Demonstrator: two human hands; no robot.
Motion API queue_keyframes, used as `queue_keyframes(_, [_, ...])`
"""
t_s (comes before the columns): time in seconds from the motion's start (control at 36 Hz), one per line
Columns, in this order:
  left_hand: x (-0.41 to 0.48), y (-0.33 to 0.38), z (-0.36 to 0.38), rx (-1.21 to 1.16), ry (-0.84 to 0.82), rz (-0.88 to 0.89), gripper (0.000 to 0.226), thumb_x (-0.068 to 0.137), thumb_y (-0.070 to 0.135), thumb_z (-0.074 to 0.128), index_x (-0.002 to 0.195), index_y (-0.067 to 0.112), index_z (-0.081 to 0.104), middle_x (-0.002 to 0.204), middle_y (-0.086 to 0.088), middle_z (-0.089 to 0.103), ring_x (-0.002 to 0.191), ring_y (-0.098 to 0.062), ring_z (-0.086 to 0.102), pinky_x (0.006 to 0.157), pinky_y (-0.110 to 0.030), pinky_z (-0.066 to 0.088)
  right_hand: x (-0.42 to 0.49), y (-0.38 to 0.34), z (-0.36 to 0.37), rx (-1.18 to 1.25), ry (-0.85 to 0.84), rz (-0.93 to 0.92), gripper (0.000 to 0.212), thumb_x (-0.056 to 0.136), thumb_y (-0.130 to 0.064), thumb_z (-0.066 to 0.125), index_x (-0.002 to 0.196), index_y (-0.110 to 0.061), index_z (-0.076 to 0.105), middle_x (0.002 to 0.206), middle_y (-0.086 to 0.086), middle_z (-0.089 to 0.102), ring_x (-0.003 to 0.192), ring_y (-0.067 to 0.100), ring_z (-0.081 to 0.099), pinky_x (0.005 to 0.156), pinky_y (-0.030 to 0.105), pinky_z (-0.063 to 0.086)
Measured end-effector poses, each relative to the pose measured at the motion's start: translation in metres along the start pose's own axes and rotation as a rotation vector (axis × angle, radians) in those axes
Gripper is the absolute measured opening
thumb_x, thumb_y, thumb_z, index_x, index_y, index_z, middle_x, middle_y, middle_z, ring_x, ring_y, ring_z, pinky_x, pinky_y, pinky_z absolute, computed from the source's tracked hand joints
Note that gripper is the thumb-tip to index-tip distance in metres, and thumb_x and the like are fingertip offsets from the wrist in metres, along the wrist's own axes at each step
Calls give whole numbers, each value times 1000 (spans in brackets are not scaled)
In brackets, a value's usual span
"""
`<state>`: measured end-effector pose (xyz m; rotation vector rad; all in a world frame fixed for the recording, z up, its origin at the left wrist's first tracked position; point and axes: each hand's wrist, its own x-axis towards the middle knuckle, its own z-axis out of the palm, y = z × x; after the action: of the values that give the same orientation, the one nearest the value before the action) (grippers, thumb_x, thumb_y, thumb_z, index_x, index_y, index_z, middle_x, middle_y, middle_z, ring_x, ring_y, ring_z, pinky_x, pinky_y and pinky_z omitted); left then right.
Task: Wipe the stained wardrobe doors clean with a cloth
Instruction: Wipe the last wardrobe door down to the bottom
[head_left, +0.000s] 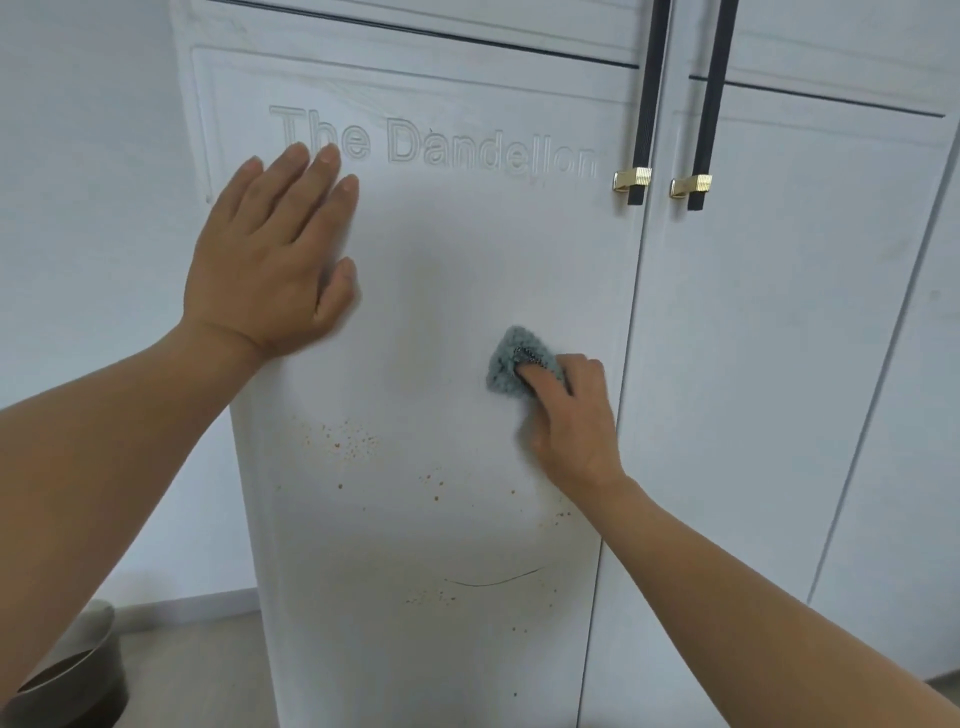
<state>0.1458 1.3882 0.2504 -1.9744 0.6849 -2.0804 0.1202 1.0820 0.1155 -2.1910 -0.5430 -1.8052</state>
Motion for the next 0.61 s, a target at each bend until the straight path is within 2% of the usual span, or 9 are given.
queue_keyframes(0.11, [-2,0,0,7,16,-4,60,98,32,46,152,6,48,161,-17,45,147,-39,42,123,-53,29,41,5,-9,7,165,147,36,87,2,45,116,-2,65,96,18,54,87,30,47,71,32,38])
queue_keyframes(0.17, [0,1,-1,6,20,-3,59,98,32,46,152,6,48,160,-17,45,147,-39,43,122,-53,30,67,11,-11,2,218,197,40,86,2,42,119,-2,64,100,22,54,91,32,48,78,27,34])
queue_keyframes(0.25, [-1,1,-1,8,21,-8,59,98,32,47,152,6,49,160,-17,45,146,-39,44,122,-53,31,73,8,-4,-9,249,280,45,83,9,48,123,-6,63,105,21,54,93,26,42,79,27,34])
queue_keyframes(0.31, [-1,1,-2,13,22,-5,59,98,31,47,151,6,49,160,-16,46,146,-39,44,123,-53,31,50,1,7,-41,136,52,41,82,11,56,118,-8,61,100,18,57,89,28,46,71,36,41])
queue_keyframes(0.39, [-2,0,-2,21,19,0,59,99,32,47,152,6,48,160,-16,45,147,-39,44,122,-53,31,20,5,11,-138,-106,-481,19,91,2,62,108,-6,65,105,17,60,88,35,56,69,43,50])
queue_keyframes(0.44, [-3,1,-1,22,18,-3,59,99,33,46,152,6,48,161,-16,45,147,-39,43,123,-53,31,23,10,5,-189,-162,-612,10,95,-11,60,103,-12,66,106,9,60,89,30,56,72,38,48])
queue_keyframes(0.5, [-3,1,-1,12,18,-9,59,99,33,46,152,7,48,161,-16,45,147,-39,43,123,-53,31,29,10,1,-89,-205,-354,18,96,-32,52,102,-23,66,102,-5,56,90,17,49,75,28,42])
queue_keyframes(0.56, [-3,1,-1,11,17,-11,59,99,32,47,152,7,48,161,-16,45,147,-38,43,123,-53,31,26,5,2,-159,-108,-190,33,96,-35,45,119,-24,65,118,-6,51,103,14,47,86,17,37])
queue_keyframes(0.61, [-3,0,-2,11,16,-11,59,99,32,47,152,7,48,161,-16,44,147,-38,43,123,-53,31,24,-7,6,-139,-150,-151,32,99,-36,50,124,-19,62,122,1,52,108,20,50,93,23,43])
